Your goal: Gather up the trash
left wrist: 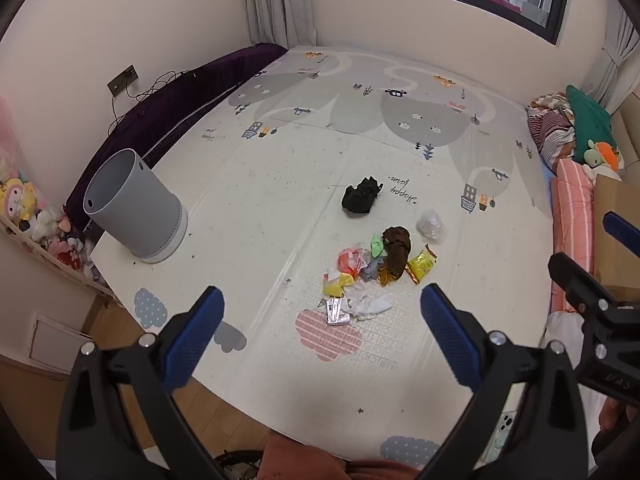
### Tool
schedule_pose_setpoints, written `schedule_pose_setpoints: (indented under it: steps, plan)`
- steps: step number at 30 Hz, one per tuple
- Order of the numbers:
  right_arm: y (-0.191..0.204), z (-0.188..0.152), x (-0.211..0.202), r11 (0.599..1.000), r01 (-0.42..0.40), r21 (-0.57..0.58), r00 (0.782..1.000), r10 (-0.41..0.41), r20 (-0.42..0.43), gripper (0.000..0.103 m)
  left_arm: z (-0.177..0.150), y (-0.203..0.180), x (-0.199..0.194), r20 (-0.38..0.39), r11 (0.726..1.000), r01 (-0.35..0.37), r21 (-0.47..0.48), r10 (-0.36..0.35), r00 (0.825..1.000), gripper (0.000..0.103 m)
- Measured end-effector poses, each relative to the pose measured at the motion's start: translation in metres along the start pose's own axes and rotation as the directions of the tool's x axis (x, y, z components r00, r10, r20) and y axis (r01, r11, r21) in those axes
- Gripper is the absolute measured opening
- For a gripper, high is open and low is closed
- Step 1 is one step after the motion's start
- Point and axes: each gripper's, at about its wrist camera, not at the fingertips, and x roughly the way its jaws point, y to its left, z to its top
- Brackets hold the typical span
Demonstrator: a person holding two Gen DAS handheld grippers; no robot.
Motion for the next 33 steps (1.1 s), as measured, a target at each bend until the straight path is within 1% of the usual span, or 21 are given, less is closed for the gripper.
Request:
schedule_pose_setpoints:
  steps: [10,21,29,33]
  plan:
    - [0.0039,-0.0016,-0.0018,1.0,0.003,0.005,1.0,-0.003,0.001,0.096,-0.0005,-0.0002,-0.0001,0.001,1.0,0.001,0.0,-0.001,1.0,0.098]
    - [0.0017,0.0007,-0.0018,1.0,0.001,0.001,1.0,-0.001,0.001,0.096,-0.0002,0.0002,-0.0008,0.004,1.0,0.001,-0.002,-0.001,1.0,0.098]
    - [-0.0038,-0.005,-0.001,1.0,-0.001,0.003,1.0,0.001,0.003,0.096,-0.0003,0.0016,-0.0044,0.008,1.0,0.001,-0.009,-0.001,1.0,0.098]
    - [0.0028,-0.0011,-0.0035,1.0,-0.003,0.004,1.0,0.003,0.004,0.096,-0.0017,0.003,-0.0048,0.01,1.0,0.003,-0.011,-0.003,1.0,0.098]
